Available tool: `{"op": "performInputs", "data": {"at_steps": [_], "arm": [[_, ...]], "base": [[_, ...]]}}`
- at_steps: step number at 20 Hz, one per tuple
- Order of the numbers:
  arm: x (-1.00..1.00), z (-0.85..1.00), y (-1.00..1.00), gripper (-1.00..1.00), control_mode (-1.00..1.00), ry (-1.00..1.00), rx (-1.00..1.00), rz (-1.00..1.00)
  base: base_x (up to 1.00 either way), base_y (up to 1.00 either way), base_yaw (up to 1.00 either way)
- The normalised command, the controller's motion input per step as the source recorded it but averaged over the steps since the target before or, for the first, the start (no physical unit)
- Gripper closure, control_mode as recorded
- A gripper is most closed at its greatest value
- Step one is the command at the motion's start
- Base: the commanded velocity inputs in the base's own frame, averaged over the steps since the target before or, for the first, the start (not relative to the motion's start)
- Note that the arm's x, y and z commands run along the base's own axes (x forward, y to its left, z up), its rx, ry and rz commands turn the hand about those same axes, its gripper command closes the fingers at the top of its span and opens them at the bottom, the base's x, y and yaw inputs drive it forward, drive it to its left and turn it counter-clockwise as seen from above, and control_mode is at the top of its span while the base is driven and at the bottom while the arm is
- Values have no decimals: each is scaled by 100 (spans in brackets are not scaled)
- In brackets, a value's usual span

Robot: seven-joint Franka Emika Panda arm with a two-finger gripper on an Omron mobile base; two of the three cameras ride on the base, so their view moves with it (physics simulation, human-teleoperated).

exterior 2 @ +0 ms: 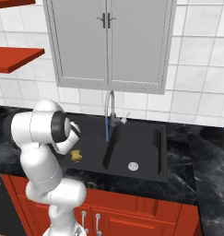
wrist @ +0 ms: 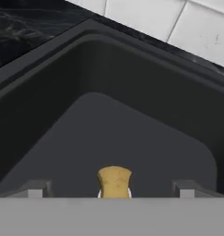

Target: Soak the sponge with water for a few seconds and then drop it inside the sink.

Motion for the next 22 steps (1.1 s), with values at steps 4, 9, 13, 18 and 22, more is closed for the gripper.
{"op": "performInputs", "data": {"at_steps": [4,9,13,18,22], "arm": [[23,98,11,-100,-100,5,0,0],[11,96,9,-100,-100,5,0,0],[0,92,3,-100,-100,4,0,0],[0,100,0,-100,-100,10,0,0],[0,100,0,-100,-100,20,0,0]], "base": [[0,0,0],[0,0,0],[0,0,0],[0,0,0],[0,0,0]]}}
